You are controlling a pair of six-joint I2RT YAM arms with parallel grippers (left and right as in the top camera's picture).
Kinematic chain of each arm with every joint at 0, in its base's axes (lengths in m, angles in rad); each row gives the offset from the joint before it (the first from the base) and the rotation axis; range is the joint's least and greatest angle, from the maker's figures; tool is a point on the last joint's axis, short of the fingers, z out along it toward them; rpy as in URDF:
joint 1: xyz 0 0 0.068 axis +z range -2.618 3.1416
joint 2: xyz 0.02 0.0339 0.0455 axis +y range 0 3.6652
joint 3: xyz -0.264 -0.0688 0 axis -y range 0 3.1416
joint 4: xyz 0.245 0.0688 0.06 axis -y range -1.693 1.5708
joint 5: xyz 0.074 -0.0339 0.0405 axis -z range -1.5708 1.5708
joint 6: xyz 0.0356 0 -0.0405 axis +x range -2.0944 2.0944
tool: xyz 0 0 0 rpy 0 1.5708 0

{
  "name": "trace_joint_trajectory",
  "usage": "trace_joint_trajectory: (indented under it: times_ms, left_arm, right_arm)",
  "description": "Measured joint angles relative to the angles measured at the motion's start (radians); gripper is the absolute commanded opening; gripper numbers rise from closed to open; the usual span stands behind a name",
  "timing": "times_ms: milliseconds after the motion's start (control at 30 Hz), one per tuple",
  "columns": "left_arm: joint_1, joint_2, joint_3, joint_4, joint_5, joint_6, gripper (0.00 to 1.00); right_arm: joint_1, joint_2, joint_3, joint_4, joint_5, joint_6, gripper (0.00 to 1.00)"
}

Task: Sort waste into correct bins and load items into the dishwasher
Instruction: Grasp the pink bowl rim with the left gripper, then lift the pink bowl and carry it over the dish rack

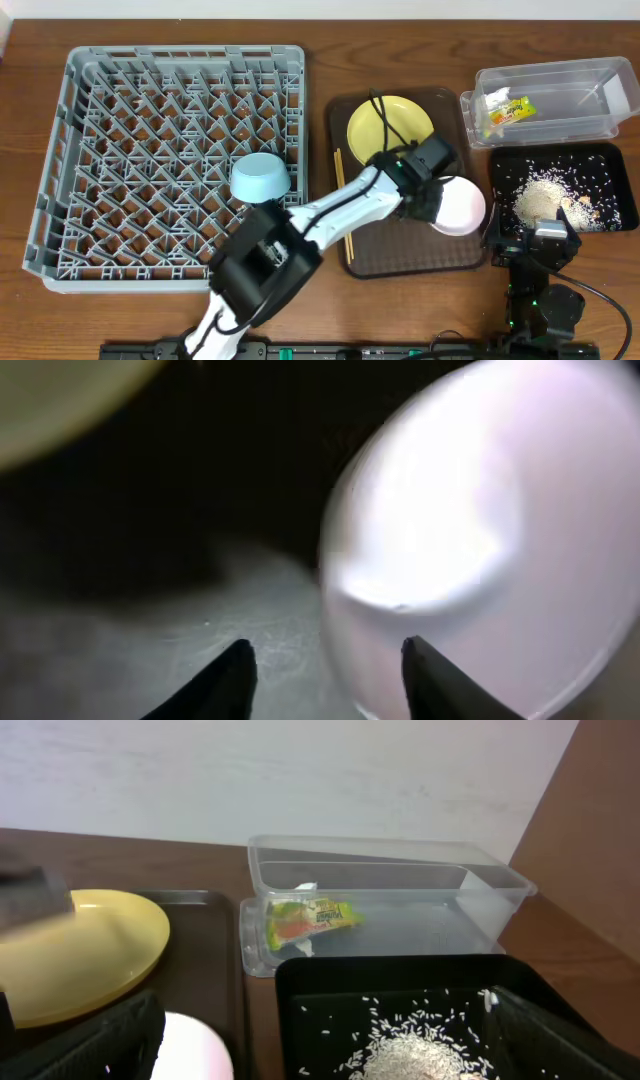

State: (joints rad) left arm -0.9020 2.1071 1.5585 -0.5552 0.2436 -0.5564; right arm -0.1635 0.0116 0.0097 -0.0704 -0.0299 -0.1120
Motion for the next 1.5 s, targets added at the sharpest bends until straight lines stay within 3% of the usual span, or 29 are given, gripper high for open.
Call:
trace_joint_trajectory:
  times_ms: [200,467,867,1067,1300,1500]
  left_arm:
    - [-0.008,0.011,0.000,-0.031,-0.005,0.014,0.06]
    - [0.036,-0.050,0.053,-0.319,-0.192,0.095,0.06]
    - [0.093,-0.475,0.153,-0.725,-0.829,0.204,0.06]
    - [0.126,-0.497,0.129,-0.993,-1.106,0.119,0.06]
    - [0.258,-0.474,-0.064,-0.953,-1.306,-0.047,0.06]
    - [0.378,-0.441,-0.211,-0.816,-1.419,-0.091,0.06]
  right_arm:
    - [0.000,0.000,0.000,0.000,0.000,0.000,0.99]
    - [0.000,0.000,0.000,0.000,0.000,0.000,0.99]
    - [0.000,0.000,0.000,0.000,0.000,0.000,0.99]
    - [0.000,0.000,0.000,0.000,0.000,0.000,0.99]
    - [0.000,0.000,0.000,0.000,0.000,0.000,0.99]
    - [0.000,0.000,0.000,0.000,0.000,0.000,0.99]
